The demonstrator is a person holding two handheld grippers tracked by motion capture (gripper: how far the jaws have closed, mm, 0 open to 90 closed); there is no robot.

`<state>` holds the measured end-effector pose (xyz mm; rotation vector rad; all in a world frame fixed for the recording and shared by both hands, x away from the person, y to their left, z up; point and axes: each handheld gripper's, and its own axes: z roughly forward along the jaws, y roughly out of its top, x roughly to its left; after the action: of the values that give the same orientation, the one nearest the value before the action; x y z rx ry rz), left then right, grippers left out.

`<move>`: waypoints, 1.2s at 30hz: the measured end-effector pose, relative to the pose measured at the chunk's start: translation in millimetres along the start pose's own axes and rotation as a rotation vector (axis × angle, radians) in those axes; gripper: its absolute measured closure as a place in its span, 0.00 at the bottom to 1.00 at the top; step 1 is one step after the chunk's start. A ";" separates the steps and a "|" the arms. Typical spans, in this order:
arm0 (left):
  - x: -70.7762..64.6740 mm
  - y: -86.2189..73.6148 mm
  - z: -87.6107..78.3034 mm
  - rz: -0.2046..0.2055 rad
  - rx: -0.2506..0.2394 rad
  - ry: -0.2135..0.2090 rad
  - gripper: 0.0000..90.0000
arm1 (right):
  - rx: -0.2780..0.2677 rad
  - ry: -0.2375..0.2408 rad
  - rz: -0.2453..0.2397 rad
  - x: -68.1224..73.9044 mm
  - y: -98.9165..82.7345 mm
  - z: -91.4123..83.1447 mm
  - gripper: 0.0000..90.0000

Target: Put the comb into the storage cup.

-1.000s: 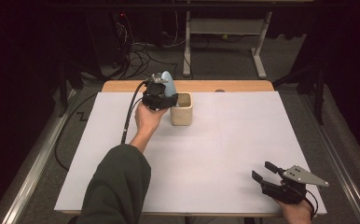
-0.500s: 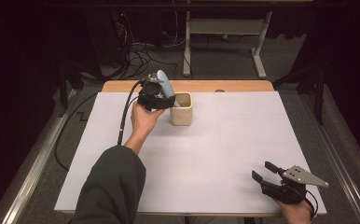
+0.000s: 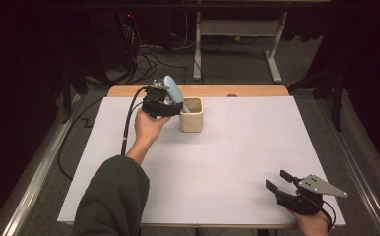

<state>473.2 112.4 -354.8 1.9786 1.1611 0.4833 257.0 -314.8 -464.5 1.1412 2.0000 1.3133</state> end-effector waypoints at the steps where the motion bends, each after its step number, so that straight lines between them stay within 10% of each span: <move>1: -0.4 -0.3 -0.5 0.002 0.000 -0.001 0.30 | 0.000 0.000 0.000 0.0 0.0 0.0 0.40; 36: 4.7 -15.7 -25.0 0.003 -0.034 -0.019 0.31 | -0.001 0.005 -0.005 0.8 0.5 0.1 0.40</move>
<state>450.6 131.6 -351.6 1.9521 1.1308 0.4816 256.8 -314.0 -464.1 1.1324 2.0036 1.3156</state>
